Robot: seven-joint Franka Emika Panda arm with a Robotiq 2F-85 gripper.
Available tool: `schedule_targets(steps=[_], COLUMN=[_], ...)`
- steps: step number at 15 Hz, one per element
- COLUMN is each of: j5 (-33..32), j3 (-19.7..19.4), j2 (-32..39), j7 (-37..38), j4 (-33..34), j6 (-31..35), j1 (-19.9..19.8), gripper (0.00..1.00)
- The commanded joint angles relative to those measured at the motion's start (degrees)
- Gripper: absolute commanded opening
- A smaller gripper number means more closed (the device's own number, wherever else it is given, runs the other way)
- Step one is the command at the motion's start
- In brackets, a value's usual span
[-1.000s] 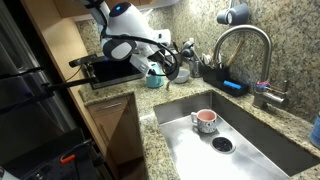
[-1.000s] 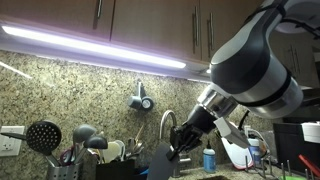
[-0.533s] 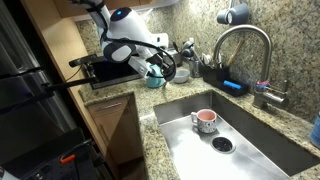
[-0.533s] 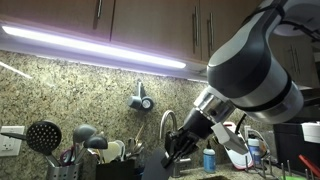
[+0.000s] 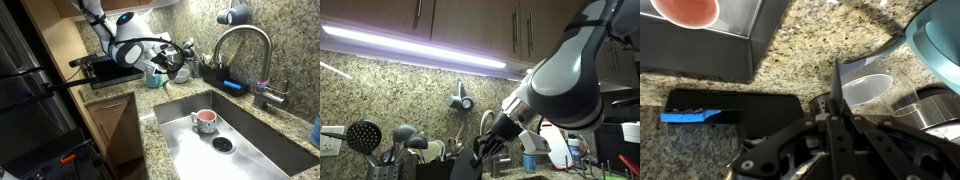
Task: Take the spatula out of the utensil holder and place it on the counter
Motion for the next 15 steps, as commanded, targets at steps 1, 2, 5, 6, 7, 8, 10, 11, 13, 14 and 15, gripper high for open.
schedule_targets(steps=[1, 2, 5, 6, 7, 8, 10, 11, 13, 14, 15], j5=[-4.69, -5.08, -6.24, -6.29, -5.75, -5.81, -5.61, -5.79, -6.11, -6.29, -6.40], j3=[-10.63, -12.49, -14.44, -14.17, -14.99, -14.57, -15.07, -15.36, -13.95, -13.93, -13.91], j2=[2.75, 3.26, 4.98, 5.28, 5.69, 6.25, 7.38, 8.02, 7.08, 7.75, 7.86], j7=[3.33, 4.16, 6.22, 7.14, 7.72, 8.51, 9.04, 8.76, 9.70, 9.65, 9.63], j4=[3.66, 4.39, 4.47, 3.85, 3.29, 2.64, 1.72, 1.56, 2.10, 1.94, 2.06], j6=[-0.07, -0.05, 0.02, 0.01, 0.08, 0.07, -0.62, -0.98, -0.13, 0.13, 0.15], j1=[10.00, 12.05, 14.83, 14.98, 15.99, 15.78, 16.41, 16.73, 15.89, 16.08, 16.21], gripper=[0.01, 0.01, 0.01, 0.01, 0.01, 0.01, 0.01, 0.01, 0.01, 0.04, 0.04])
